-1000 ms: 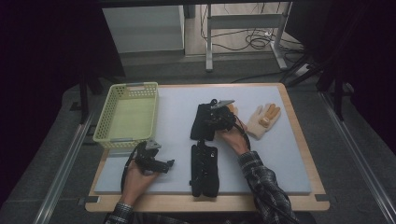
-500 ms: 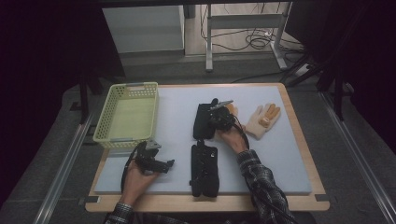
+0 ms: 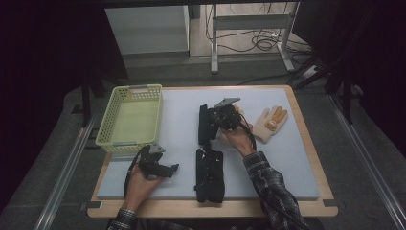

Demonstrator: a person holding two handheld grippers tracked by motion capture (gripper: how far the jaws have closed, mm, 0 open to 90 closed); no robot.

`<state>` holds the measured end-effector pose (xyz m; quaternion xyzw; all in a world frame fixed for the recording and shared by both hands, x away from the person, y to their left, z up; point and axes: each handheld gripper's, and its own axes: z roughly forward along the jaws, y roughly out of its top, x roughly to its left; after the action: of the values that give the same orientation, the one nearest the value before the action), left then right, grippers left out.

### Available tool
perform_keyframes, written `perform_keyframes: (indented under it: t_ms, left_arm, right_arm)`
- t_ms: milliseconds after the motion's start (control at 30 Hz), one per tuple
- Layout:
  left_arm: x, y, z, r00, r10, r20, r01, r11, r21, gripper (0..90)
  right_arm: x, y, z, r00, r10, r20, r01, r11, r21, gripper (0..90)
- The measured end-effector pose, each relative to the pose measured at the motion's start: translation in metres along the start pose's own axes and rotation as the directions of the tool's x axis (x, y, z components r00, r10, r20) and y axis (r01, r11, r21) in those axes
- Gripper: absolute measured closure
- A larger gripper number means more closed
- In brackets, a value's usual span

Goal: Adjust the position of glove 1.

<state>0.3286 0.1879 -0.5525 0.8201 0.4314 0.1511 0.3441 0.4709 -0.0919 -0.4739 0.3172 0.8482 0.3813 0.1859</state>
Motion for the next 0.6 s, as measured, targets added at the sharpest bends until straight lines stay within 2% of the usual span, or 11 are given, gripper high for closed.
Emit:
perform_keyframes:
  t_ms: [133, 200, 300, 367, 433, 600]
  left_arm:
    - [0.0, 0.0, 0.0, 1.0, -0.001, 0.001, 0.001, 1.0, -0.001, 1.8]
    - [0.0, 0.0, 0.0, 1.0, -0.002, 0.001, 0.002, 1.0, -0.002, 1.8]
    - [0.0, 0.0, 0.0, 1.0, -0.001, 0.001, 0.001, 1.0, -0.002, 1.8]
    - [0.0, 0.0, 0.0, 1.0, -0.002, 0.001, 0.002, 1.0, -0.002, 1.8]
    - [0.0, 0.0, 0.0, 1.0, -0.001, 0.001, 0.001, 1.0, -0.002, 1.8]
    - [0.0, 0.0, 0.0, 1.0, -0.002, 0.001, 0.002, 1.0, -0.002, 1.8]
  right_arm:
    - [0.001, 0.003, -0.014, 1.0, -0.009, 0.002, 0.009, 1.0, -0.017, 87.7]
    - [0.001, 0.006, -0.028, 0.9998, -0.013, 0.016, 0.013, 0.999, -0.037, 87.7]
    - [0.0, 0.008, -0.036, 0.9994, -0.017, 0.028, 0.019, 0.999, -0.048, 87.6]
    - [-0.003, 0.009, -0.047, 0.9981, -0.025, 0.056, 0.029, 0.998, -0.061, 87.6]
    - [-0.008, 0.009, -0.051, 0.9971, -0.019, 0.073, 0.024, 0.997, -0.068, 87.6]
    - [-0.019, 0.003, -0.06, 0.9976, 0.015, 0.067, -0.01, 0.997, -0.074, 87.7]
